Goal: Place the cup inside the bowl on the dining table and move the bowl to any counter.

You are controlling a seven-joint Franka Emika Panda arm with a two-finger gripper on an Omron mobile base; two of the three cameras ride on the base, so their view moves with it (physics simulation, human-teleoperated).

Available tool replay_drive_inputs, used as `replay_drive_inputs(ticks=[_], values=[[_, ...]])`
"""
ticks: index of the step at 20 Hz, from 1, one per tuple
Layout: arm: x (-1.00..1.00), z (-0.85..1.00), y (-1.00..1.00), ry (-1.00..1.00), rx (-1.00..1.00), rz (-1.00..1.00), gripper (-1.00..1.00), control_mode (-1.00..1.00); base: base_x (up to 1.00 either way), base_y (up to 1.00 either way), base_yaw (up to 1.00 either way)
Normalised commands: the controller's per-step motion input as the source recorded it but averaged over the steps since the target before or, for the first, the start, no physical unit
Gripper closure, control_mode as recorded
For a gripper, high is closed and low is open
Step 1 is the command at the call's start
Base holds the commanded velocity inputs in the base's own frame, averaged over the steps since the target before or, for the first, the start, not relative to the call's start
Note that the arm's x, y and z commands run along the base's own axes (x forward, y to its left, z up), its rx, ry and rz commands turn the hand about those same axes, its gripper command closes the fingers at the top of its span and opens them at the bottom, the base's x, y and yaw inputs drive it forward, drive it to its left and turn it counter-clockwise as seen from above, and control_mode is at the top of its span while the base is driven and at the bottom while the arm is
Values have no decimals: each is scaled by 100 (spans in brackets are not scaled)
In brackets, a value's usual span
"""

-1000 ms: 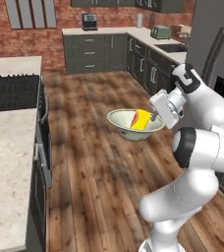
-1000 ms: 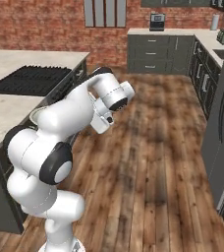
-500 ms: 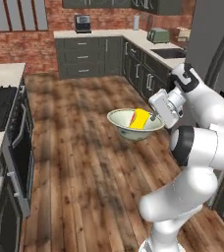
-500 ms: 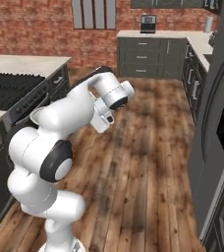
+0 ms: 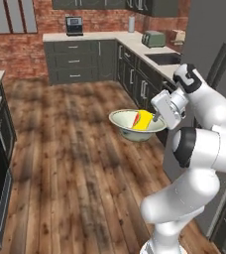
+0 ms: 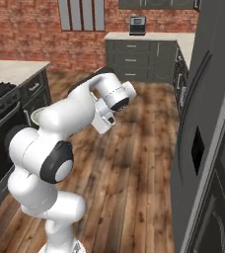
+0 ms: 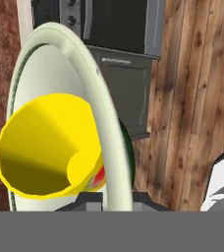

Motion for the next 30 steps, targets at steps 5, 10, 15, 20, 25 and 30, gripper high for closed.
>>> replay_drive_inputs(ticks=[5, 10, 15, 20, 25, 30], values=[[0, 0, 0, 0, 0, 0, 100, 100, 98, 0, -4], [0, 0, 0, 0, 0, 0, 100, 100, 99, 4, -6], [0, 0, 0, 0, 0, 0, 100, 100, 99, -1, -1], [0, 0, 0, 0, 0, 0, 100, 100, 91, 0, -2], [0, 0, 0, 0, 0, 0, 100, 100, 85, 0, 0], [0, 0, 0, 0, 0, 0, 100, 100, 78, -10, -1]])
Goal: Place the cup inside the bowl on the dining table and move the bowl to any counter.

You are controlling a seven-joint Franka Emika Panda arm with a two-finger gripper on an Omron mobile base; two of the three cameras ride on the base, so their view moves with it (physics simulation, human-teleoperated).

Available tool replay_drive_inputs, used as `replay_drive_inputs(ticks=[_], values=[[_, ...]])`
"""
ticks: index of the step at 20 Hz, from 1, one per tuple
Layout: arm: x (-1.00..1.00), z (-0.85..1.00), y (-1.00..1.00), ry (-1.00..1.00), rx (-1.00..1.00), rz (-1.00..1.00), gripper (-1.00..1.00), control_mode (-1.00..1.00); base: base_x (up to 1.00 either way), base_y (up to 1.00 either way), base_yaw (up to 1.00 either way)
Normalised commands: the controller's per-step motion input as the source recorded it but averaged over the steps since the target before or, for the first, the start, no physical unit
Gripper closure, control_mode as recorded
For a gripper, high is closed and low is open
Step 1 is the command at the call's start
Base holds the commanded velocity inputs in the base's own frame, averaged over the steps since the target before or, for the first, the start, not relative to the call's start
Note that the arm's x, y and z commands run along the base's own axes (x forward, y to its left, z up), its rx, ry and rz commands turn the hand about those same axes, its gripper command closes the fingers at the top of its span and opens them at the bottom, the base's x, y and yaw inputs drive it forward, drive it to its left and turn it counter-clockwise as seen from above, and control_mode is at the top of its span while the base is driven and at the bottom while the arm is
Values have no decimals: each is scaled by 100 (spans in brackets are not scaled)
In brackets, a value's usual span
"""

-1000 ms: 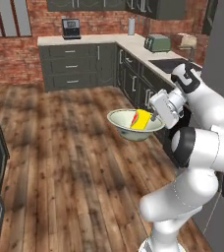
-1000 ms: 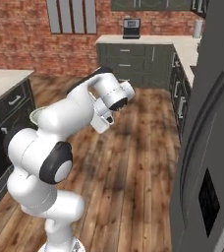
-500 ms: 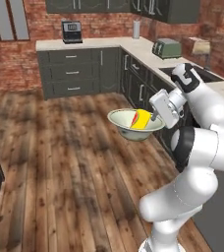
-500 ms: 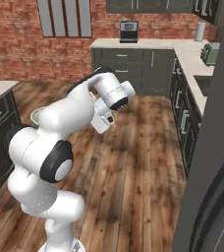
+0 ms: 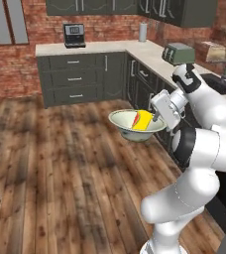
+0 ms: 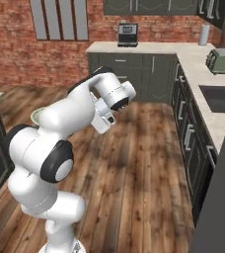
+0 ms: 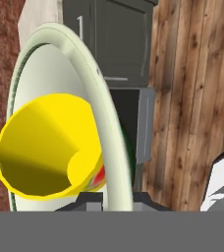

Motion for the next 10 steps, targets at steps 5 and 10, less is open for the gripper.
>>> replay_drive_inputs(ticks=[5, 10], values=[[0, 0, 0, 0, 0, 0, 100, 100, 69, -15, -1], [0, 0, 0, 0, 0, 0, 100, 100, 73, -9, -2]])
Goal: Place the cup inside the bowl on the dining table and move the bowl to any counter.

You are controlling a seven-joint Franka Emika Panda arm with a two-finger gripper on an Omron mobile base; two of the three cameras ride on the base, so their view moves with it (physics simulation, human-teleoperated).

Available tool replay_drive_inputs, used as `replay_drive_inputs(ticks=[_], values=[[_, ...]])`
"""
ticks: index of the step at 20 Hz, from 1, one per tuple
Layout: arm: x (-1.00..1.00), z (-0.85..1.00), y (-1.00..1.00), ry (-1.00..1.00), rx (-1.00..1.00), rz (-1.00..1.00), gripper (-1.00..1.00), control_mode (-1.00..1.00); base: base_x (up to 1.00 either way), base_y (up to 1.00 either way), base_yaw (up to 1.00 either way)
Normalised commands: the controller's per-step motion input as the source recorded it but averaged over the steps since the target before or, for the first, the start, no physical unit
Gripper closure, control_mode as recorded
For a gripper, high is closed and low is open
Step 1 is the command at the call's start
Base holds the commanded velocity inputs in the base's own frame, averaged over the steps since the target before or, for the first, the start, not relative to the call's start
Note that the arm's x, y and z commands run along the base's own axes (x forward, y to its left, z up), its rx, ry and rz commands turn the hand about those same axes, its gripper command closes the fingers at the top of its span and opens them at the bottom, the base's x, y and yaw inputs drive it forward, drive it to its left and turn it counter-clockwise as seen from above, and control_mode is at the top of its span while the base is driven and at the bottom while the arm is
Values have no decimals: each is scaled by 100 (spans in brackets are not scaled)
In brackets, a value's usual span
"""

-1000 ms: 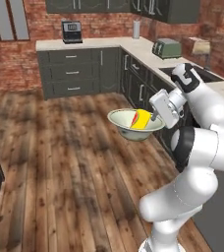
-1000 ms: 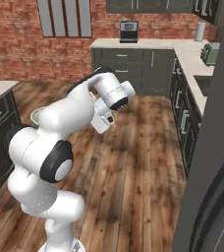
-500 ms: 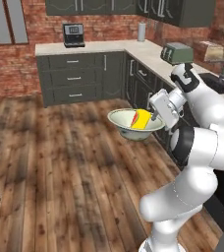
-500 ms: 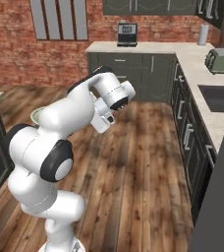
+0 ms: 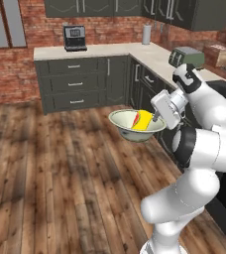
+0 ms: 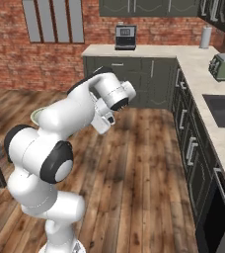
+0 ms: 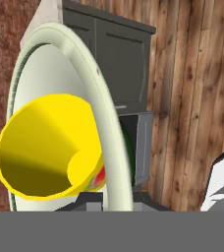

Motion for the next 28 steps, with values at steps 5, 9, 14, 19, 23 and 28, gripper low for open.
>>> replay_drive_inputs(ticks=[5, 9, 14, 19, 23, 28], values=[[0, 0, 0, 0, 0, 0, 100, 100, 78, -4, -3], [0, 0, 0, 0, 0, 0, 100, 100, 73, -7, -4], [0, 0, 0, 0, 0, 0, 100, 100, 60, -13, -6], [0, 0, 0, 0, 0, 0, 100, 100, 49, -24, -11], [0, 0, 0, 0, 0, 0, 100, 100, 68, -8, -11], [0, 0, 0, 0, 0, 0, 100, 100, 75, -3, -6]])
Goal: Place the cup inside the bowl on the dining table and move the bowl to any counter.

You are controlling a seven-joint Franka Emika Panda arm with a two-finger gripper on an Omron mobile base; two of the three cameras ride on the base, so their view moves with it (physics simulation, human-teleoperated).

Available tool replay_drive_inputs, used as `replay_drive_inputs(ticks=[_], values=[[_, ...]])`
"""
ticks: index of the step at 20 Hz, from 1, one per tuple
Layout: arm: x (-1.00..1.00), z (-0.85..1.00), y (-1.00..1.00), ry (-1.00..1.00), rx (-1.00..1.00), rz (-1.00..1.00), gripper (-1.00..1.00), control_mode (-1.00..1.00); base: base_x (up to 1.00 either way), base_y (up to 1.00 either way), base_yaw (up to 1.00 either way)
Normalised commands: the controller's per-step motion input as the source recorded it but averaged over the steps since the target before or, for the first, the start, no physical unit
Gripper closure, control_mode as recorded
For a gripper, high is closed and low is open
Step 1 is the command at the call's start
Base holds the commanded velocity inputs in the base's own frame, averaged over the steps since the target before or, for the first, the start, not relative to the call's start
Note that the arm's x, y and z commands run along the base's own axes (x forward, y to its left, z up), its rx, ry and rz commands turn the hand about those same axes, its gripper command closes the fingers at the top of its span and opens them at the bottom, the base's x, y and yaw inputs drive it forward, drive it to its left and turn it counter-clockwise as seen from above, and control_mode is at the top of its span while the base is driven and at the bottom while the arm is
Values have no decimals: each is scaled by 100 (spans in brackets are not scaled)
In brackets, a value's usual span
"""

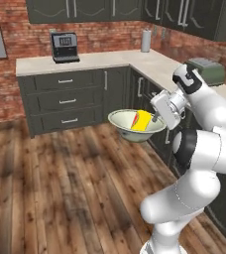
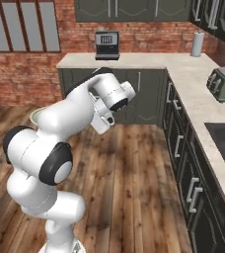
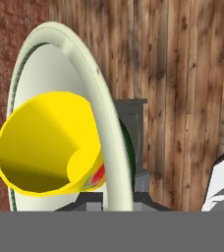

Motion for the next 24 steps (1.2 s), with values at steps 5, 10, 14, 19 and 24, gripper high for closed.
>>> replay_drive_inputs(ticks=[5, 10, 14, 19, 24], values=[[0, 0, 0, 0, 0, 0, 100, 100, 93, 0, -1], [0, 0, 0, 0, 0, 0, 100, 100, 91, -7, -2], [0, 0, 0, 0, 0, 0, 100, 100, 90, -20, -1], [0, 0, 0, 0, 0, 0, 100, 100, 96, -21, -2], [0, 0, 0, 0, 0, 0, 100, 100, 86, -33, -2]])
